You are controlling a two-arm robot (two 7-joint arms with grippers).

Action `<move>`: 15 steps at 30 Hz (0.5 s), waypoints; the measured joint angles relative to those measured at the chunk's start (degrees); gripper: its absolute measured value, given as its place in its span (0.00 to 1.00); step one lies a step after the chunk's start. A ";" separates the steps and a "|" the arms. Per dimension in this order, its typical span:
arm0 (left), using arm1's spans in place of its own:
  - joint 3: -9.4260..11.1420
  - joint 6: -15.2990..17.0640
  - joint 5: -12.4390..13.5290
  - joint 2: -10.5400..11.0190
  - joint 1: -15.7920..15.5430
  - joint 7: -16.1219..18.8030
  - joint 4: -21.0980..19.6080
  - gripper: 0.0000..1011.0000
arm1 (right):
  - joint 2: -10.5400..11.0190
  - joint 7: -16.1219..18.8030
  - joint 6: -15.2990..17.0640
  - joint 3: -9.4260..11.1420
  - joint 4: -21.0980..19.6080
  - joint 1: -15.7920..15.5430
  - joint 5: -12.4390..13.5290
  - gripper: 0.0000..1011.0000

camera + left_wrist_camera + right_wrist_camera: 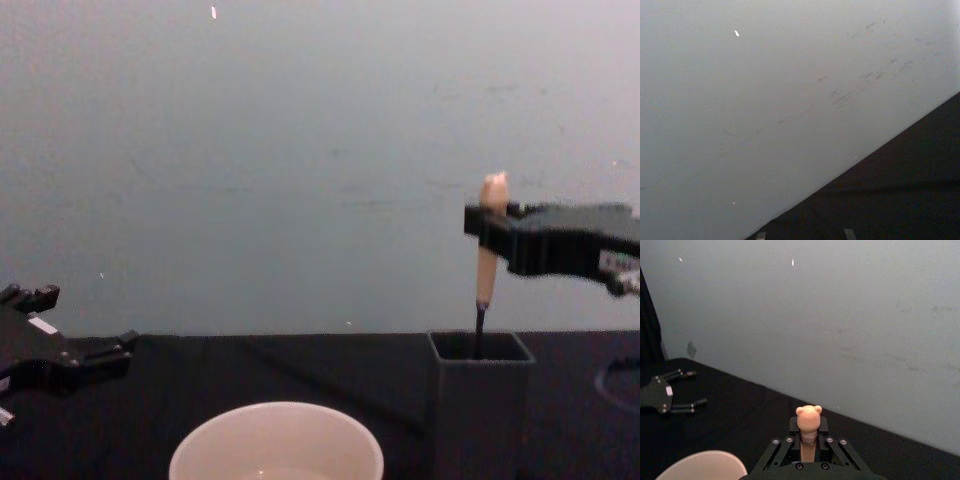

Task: Pick up the stirring spoon with one hand, stir inside the cup, then place it back in its original position.

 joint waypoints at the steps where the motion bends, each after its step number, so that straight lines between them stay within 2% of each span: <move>1: 0.00 0.00 0.00 0.00 0.00 0.00 0.00 0.99 | -0.03 -0.02 0.04 -0.06 0.21 -0.06 -0.09 0.19; 15: 0.00 0.00 0.00 0.00 0.00 0.00 0.00 0.99 | -1.24 -0.30 0.57 -0.42 3.79 -0.28 -1.44 0.19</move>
